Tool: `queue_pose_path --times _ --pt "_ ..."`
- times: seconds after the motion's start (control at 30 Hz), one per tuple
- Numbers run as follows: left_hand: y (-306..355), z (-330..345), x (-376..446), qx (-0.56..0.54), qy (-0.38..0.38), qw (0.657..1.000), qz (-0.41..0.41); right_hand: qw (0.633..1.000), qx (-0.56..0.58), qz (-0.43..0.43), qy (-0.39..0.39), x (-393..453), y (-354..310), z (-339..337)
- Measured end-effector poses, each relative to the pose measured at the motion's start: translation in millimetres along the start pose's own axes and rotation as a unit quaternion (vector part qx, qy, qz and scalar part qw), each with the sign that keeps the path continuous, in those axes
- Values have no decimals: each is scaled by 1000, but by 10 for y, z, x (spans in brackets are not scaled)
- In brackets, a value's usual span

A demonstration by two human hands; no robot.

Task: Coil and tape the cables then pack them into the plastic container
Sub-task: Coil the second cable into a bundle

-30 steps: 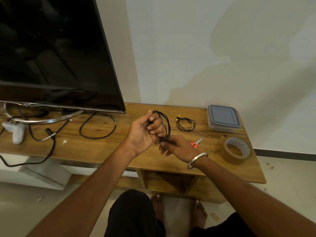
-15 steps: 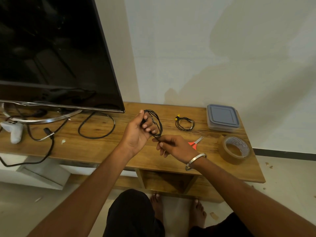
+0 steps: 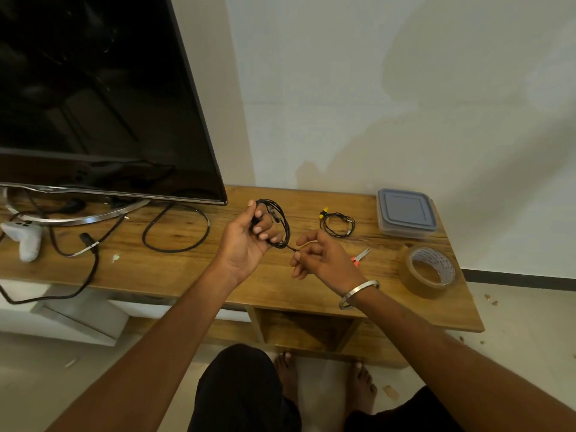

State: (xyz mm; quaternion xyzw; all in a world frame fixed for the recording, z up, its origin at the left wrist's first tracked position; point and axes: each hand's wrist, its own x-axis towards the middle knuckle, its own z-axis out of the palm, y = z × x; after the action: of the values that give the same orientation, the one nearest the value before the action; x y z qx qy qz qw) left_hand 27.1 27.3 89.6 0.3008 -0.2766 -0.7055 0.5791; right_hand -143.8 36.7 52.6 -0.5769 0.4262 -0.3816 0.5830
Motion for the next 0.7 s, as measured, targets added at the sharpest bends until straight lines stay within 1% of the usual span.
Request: queue_pose_path --times 0.13,0.23,0.37,0.43,0.53,0.63,0.7 --pt "0 -26 5 7 6 1000 -2 1000 6 -20 2 -2 -26 -14" --pt "-11 -30 -12 13 3 1000 -7 999 45 -18 9 -2 -52 -25" --pt "-10 -40 -28 21 3 1000 -21 996 80 -15 40 6 -59 -39" --pt "1 -56 -26 26 2 999 -28 993 109 2 47 3 -66 -54" --pt "23 -80 -15 30 4 999 -33 987 155 37 26 -16 -80 -78" --pt "29 -86 -13 30 0 999 -39 989 138 48 5 -34 -81 -76" --pt "23 -88 -11 32 -5 999 -40 988 146 57 0 -34 -83 -46"
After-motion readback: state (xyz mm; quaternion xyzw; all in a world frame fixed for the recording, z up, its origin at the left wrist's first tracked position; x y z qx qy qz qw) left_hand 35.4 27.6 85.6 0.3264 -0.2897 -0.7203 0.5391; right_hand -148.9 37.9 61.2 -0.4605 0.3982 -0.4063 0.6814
